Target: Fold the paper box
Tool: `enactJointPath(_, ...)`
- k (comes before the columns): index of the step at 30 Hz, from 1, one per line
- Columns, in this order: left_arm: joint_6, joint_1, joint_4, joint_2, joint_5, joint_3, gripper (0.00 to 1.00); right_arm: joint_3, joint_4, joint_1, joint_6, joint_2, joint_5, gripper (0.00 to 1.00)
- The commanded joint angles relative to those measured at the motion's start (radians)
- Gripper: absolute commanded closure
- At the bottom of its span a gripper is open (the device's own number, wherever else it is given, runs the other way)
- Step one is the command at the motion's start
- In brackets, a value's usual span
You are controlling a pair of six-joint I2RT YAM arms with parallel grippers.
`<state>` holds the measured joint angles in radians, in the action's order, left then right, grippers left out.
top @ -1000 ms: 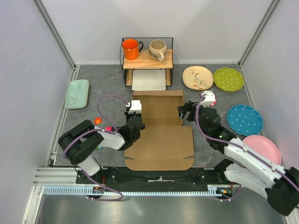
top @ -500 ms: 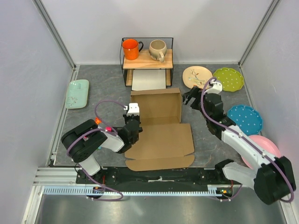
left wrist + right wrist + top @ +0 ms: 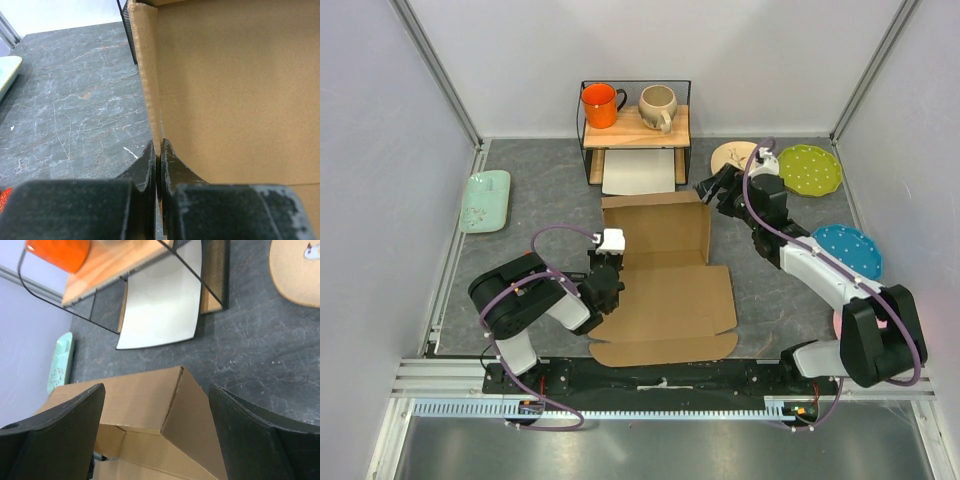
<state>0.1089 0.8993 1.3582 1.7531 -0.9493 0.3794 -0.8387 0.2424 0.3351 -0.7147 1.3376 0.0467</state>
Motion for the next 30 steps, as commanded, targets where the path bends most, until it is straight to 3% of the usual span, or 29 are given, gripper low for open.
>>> enactJointPath(1,0.111,0.021,0.225,0.043,-0.019,-0.016,0.98,-0.017,0.035,-0.007,-0.002,0.038,0.062,0.09)
enactJointPath(3,0.109,0.023,0.225,0.046,-0.02,-0.014,0.98,0.001,0.037,-0.007,0.012,0.055,0.045,0.1)
enactJointPath(9,0.132,0.039,0.223,0.017,-0.058,-0.023,0.95,0.064,0.066,-0.007,0.038,0.057,0.074,0.25)
enactJointPath(14,0.107,0.056,0.145,-0.073,-0.077,-0.031,0.77,0.153,0.089,-0.007,0.055,0.02,0.071,0.34)
enactJointPath(17,0.043,0.072,0.004,-0.163,-0.083,-0.04,0.62,0.206,0.103,-0.005,0.073,-0.014,0.062,0.36)
enactJointPath(20,-0.081,0.085,-0.27,-0.292,-0.051,-0.033,0.48,0.262,0.104,-0.005,0.09,-0.052,0.041,0.36)
enactJointPath(21,-0.203,0.085,-0.535,-0.329,-0.03,-0.019,0.48,0.274,0.106,-0.005,0.093,-0.063,0.035,0.36)
enactJointPath(25,-0.487,0.089,-1.08,-0.501,0.09,0.07,0.48,0.335,0.1,-0.005,0.113,-0.118,0.012,0.35)
enactJointPath(30,-0.632,0.095,-1.327,-0.752,0.225,0.046,0.43,0.365,0.092,-0.005,0.13,-0.16,-0.001,0.34)
